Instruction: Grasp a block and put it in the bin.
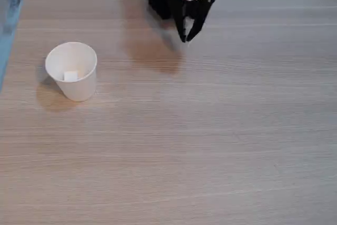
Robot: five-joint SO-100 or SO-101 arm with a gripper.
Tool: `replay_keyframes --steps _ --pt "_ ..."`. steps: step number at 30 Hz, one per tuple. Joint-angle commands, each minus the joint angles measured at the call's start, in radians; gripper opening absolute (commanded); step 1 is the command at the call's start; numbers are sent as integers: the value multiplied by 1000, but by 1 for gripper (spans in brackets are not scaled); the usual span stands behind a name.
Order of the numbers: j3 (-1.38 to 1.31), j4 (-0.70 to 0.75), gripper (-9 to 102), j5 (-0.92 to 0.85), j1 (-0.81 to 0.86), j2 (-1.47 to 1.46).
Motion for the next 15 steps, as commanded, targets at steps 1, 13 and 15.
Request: replay_keyframes --steps 1,13,15 --pt "97 37 0 6 -41 109" --pt "382 74 0 -112 -152 440" --pt "425 55 0 -173 -143 531"
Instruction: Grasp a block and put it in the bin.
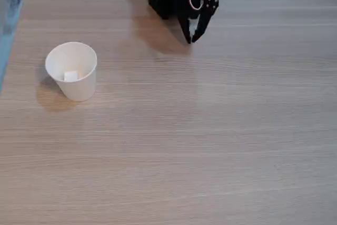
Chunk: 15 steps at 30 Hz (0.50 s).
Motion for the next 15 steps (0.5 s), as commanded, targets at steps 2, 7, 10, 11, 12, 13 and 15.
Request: replay_keyframes --steps 2,7,10,11,12,13,15 --pt "80 8 0 -149 14 146" --pt "147 -15 0 -207 37 146" --pt "179 -31 0 -230 37 146" --pt "187 -32 0 -250 38 147" --pt "187 -32 0 -256 34 147" --pt "189 -32 0 -265 28 147" --pt "190 -31 0 -284 15 147"
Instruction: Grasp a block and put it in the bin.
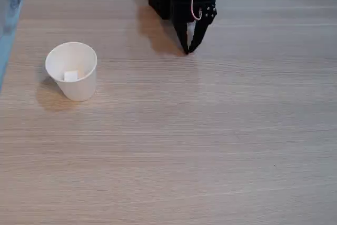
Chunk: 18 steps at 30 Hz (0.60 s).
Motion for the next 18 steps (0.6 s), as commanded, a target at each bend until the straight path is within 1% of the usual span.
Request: replay_keyframes --steps 1,6,18 --pt "17 -3 0 -48 -25 2" --pt "17 0 0 -72 -61 2" --pt "17 3 0 -91 5 2"
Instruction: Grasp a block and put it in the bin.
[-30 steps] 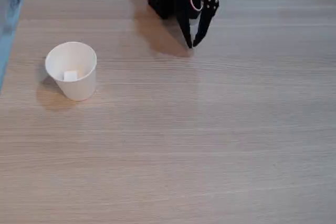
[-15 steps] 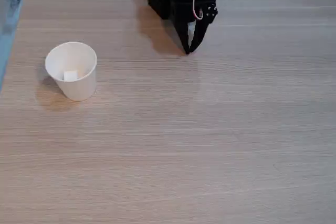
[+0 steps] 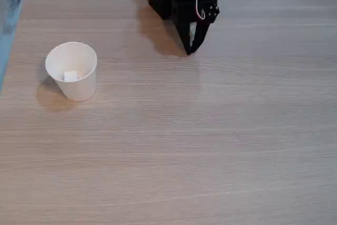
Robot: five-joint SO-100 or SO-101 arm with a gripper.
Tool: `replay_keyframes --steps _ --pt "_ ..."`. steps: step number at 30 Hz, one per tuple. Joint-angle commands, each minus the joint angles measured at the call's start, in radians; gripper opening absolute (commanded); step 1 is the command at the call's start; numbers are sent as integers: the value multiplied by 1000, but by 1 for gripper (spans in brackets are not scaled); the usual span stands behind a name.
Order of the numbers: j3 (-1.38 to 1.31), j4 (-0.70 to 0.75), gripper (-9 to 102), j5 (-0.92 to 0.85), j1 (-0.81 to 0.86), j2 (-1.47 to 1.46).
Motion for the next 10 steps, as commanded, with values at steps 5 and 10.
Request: replay_keyframes --steps 5,10 --pt "15 6 0 5 26 2" --pt "15 5 0 8 28 2"
